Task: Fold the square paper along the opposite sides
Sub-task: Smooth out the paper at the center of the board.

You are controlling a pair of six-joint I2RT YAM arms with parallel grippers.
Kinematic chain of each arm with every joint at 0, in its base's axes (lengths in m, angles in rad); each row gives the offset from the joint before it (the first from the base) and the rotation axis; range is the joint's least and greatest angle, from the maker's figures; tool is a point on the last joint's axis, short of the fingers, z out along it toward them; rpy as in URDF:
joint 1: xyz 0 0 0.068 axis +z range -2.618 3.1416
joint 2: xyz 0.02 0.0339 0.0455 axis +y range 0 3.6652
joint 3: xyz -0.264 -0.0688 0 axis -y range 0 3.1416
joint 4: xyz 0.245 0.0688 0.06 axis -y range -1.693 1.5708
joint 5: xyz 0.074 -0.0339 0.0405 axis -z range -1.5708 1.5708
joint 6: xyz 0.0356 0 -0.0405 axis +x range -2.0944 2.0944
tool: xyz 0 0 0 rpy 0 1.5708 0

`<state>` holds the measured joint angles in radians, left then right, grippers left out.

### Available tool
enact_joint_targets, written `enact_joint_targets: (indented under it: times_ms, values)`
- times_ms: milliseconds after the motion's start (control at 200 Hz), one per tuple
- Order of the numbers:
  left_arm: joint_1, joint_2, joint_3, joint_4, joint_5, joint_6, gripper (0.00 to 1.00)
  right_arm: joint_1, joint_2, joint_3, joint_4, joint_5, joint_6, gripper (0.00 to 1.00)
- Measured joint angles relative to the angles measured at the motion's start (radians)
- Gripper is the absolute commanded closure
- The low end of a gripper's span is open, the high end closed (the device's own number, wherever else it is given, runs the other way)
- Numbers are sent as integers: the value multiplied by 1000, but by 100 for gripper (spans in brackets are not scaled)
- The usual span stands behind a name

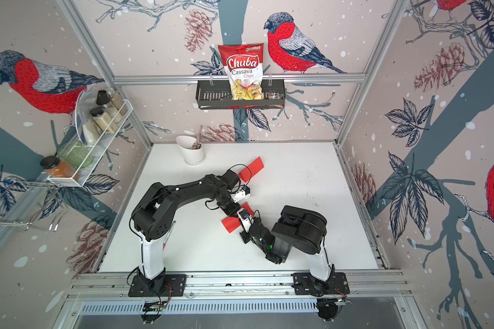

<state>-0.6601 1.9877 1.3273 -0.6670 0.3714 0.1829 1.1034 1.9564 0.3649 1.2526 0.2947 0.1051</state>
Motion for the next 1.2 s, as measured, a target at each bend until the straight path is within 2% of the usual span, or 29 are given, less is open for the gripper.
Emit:
enact_joint_targets:
  times_ms: [205, 285, 720, 1025, 1201]
  values:
    - [0, -42, -61, 20, -6, -45, 85, 15, -6, 21, -43, 31, 7, 100]
    - [0, -42, -67, 29, -6, -55, 100, 19, -7, 24, -54, 37, 9, 100]
    - [1, -38, -98, 81, 54, -71, 100, 10, -79, -32, -48, 34, 2, 100]
    - [1, -26, -103, 96, 78, -71, 100, 5, 6, -24, 40, 41, 4, 100]
    - [1, -25, -104, 103, 88, -71, 100, -42, -15, -44, 29, 63, 52, 100]
